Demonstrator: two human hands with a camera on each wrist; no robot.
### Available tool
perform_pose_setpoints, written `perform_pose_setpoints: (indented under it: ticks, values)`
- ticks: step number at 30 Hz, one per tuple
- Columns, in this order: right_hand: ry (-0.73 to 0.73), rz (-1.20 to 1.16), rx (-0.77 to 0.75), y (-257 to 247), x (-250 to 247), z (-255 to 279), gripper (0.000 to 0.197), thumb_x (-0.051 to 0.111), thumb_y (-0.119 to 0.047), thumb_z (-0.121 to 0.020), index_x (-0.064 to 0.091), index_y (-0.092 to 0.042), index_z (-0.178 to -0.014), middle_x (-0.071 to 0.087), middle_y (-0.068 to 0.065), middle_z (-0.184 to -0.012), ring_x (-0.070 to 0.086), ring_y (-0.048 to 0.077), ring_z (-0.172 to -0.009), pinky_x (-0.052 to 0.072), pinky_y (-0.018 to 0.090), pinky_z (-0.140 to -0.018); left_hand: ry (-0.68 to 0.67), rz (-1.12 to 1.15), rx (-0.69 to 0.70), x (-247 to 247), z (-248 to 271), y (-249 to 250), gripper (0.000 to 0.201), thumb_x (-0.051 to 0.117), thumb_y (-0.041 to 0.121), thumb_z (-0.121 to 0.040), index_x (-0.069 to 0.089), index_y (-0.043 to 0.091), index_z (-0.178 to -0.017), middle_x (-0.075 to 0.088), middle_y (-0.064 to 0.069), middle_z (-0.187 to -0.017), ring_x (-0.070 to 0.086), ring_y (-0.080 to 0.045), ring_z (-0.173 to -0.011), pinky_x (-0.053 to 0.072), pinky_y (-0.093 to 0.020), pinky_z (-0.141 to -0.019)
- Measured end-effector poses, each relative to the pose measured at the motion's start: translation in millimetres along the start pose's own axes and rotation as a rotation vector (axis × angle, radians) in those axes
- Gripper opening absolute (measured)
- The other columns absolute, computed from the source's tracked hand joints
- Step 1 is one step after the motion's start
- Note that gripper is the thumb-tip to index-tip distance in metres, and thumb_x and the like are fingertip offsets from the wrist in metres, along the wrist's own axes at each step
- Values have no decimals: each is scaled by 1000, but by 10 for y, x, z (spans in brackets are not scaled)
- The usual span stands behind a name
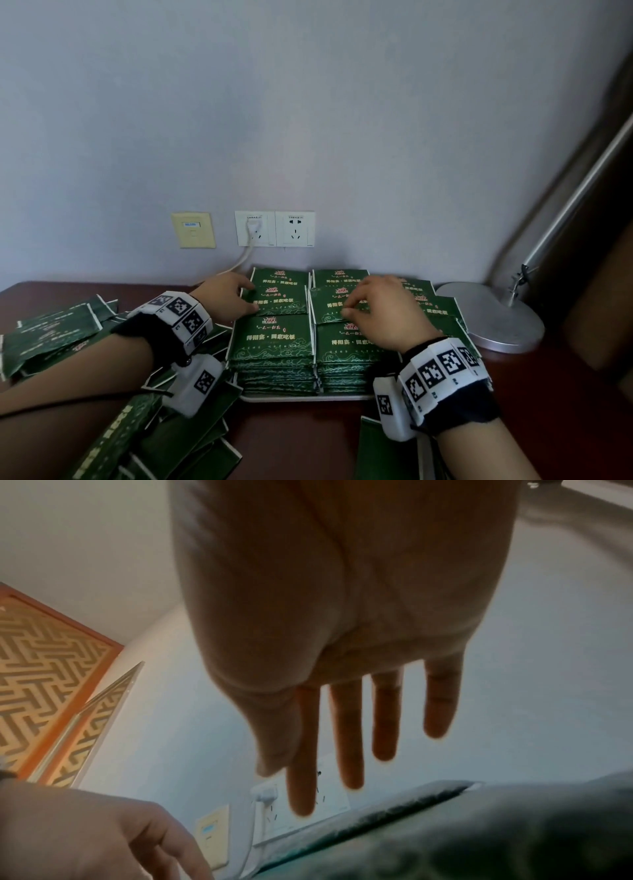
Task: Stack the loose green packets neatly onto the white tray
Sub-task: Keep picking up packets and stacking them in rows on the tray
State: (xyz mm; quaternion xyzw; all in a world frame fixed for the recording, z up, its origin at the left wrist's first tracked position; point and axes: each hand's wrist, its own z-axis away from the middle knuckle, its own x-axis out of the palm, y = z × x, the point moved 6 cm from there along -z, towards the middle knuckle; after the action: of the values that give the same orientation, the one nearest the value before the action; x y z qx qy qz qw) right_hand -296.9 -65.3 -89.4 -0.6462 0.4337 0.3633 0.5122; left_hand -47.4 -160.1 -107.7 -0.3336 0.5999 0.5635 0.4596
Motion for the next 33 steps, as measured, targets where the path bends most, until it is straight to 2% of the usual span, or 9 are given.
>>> perform_pose_setpoints:
  ticks: [3,5,7,10,16,21,26,29,33]
  values:
    - [-184,90,-13,-13,169,-11,47,43,-58,-97,58,-30,-63,62,-9,-82,53,21,-98,37,50,-106,-13,-20,9,28,-6,20,51,72,36,-88,57,25,-136,62,-3,-129,59,-19,-114,42,-29,-101]
    - [-251,128,10,22,221,-4,53,33,-65,-97,61,-30,-69,67,-6,-101,52,26,-116,31,53,-109,-17,-24,10,53,-14,22,50,71,35,-89,58,25,-136,62,-3,-129,59,-19,-114,42,-28,-100]
    - [-276,134,26,40,230,12,57,29,-68,-96,71,-30,-91,63,-4,-128,41,27,-133,23,56,-112,-13,-25,13,64,-17,29,49,71,33,-89,59,25,-135,61,-3,-129,58,-19,-113,42,-27,-99]
    - [-277,123,31,56,246,3,56,28,-69,-96,71,-34,-105,62,-2,-128,35,30,-136,19,58,-113,-21,-20,13,75,-27,35,46,71,31,-90,59,27,-134,61,-2,-129,56,-15,-103,41,-25,-96]
    - [-243,102,4,53,237,-21,53,30,-69,-95,69,-34,-106,63,-3,-110,43,30,-123,29,58,-110,-22,22,17,42,30,45,42,67,33,-92,60,27,-133,61,-3,-129,58,-17,-107,40,-23,-93]
    - [-129,-51,-48,-98,-104,118,51,50,-61,-93,62,-27,-128,62,-3,-131,56,21,-122,46,41,-103,32,88,60,-135,293,-70,30,69,34,-90,66,23,-118,67,3,-118,62,-17,-106,47,-35,-101]
    - [-200,-129,-77,-284,-406,538,29,62,-57,-88,72,-32,-97,70,-16,-81,63,0,-77,46,23,-68,-7,-10,152,-315,895,-181,13,74,37,-86,71,26,-93,68,11,-89,63,-4,-83,47,-24,-79]
    - [-401,-132,23,-209,-307,852,32,64,-61,-84,73,-31,-89,74,-13,-79,69,3,-76,55,30,-79,-189,-181,154,-199,1178,-338,19,72,45,-85,69,31,-98,68,11,-94,62,-2,-82,47,-21,-75]
    - [-533,13,163,13,-77,1169,29,72,-58,-79,72,-31,-92,72,-13,-89,67,6,-87,53,29,-86,-241,-265,79,-25,1334,-543,39,73,47,-83,65,28,-117,67,4,-113,62,-14,-99,50,-27,-90]
